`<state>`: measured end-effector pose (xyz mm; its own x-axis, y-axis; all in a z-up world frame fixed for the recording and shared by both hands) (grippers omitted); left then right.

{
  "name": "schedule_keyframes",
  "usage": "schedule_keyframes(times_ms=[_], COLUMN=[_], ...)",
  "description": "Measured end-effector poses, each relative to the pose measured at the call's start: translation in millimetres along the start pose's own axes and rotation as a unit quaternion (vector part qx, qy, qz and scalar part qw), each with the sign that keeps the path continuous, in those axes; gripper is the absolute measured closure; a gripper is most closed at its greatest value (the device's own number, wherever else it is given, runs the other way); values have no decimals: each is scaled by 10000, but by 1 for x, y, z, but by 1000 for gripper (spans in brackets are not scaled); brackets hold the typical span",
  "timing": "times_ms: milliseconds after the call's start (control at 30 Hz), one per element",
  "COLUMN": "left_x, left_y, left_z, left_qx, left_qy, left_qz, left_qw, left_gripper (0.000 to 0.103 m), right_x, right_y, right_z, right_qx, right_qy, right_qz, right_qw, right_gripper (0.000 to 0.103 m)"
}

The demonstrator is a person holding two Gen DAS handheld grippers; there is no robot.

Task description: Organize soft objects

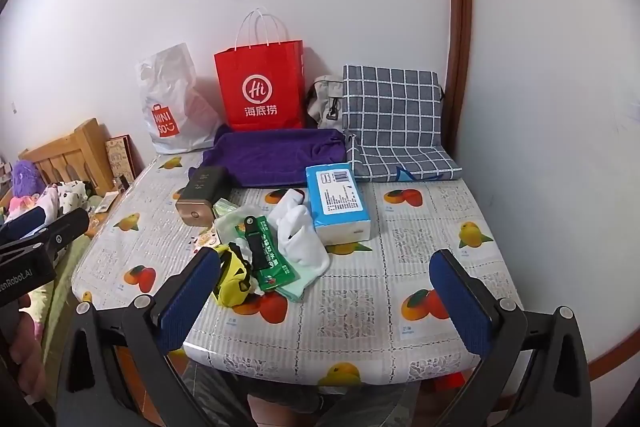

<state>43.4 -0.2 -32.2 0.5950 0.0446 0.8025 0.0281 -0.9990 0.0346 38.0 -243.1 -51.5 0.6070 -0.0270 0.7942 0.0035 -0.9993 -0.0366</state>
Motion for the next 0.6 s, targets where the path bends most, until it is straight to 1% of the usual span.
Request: schedule_keyframes(times_ms=[300,600], left_x=[9,6], left_y=[3,3], left_z=[-5,-5], left_qx=[13,6], left_qy=[5,24], left_qz=[14,23], left_qw=[10000,10000], left_gripper=[0,0], right_x=[1,2], right_y=[0,-2], right_z=[-1,-4], right_qx=[31,37], right_qy=[39,64], right_qz=[-28,-45], right_qw=[10000,10000], right_gripper=[0,0])
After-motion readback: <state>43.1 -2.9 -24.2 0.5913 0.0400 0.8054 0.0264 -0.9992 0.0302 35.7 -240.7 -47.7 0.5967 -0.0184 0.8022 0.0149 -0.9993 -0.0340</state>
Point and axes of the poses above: each gripper's, at about its wrist camera, not at the fingertips, and z roughly the way its jaws point, y to its right, x to its top, the point moved 6 cm from there along z, roughly the way its jaws point
